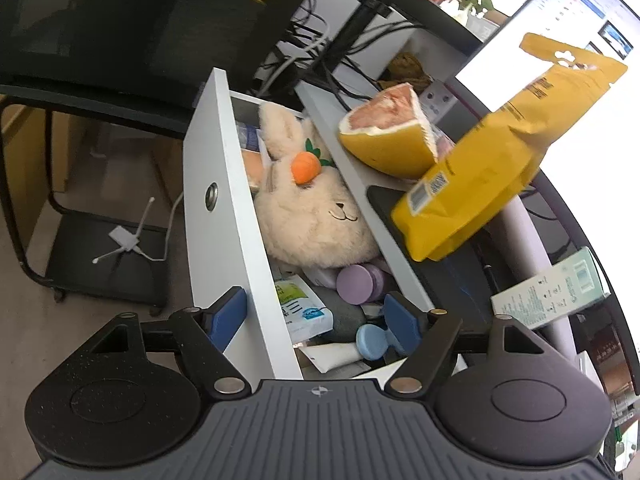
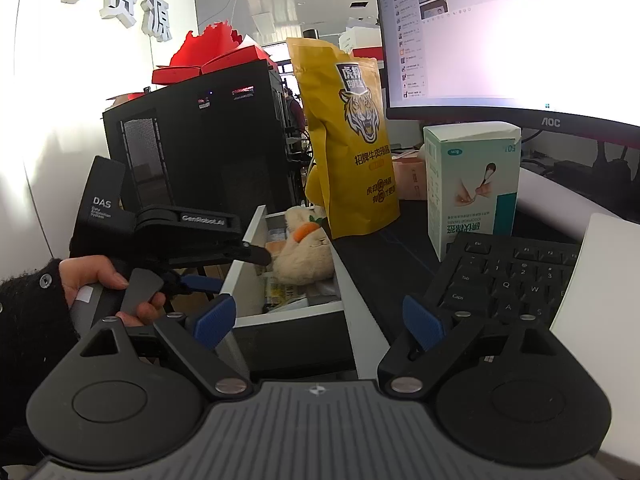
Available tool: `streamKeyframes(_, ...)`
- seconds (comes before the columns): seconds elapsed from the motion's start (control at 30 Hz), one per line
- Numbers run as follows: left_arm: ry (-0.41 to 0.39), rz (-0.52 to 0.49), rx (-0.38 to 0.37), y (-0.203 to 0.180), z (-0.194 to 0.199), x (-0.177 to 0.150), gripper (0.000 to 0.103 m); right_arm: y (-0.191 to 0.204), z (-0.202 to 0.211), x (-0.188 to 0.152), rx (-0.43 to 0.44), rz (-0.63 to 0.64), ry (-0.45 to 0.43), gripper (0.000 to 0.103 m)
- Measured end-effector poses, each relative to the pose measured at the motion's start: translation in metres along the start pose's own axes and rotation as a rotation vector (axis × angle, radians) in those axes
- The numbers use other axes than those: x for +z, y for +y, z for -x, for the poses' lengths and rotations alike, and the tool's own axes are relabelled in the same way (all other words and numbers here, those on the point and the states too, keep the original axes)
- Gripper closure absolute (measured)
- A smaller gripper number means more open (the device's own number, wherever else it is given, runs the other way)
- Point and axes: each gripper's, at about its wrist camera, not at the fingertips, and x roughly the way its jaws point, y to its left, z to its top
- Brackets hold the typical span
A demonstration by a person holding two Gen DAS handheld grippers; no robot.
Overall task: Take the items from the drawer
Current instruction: 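Bring the left tool to the front of the open white drawer, then push the white drawer shut with the left tool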
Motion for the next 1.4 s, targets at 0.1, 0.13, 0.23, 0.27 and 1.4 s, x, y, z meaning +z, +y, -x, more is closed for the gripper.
streamKeyframes(0.1,0.01,-0.013,-0.012,-0.008,-0.004,0.0,0.024,0.0,0.0,0.0,-0.001,0.001,0.002,0.013)
streamKeyframes(0.13,0.013,-0.021,-0.014,-0.011,-0.005,0.0,0.024,0.0,0.0,0.0,-0.001,0.002,0.002,0.013)
streamKeyframes(0.23,0.024,-0.035,-0.026,-0.019,-0.01,-0.001,0.024,0.0,-0.001,0.0,-0.001,0.003,0.004,0.013)
streamKeyframes(0.27,0.027,-0.037,-0.032,-0.021,-0.011,-0.002,0.024,0.0,-0.001,0.0,-0.001,0.004,0.005,0.013)
streamKeyframes(1.4,0.01,-0.023,0.01,-0.027,-0.007,0.001,0.0,0.003,0.0,-0.001,-0.004,0.026,0.01,0.013)
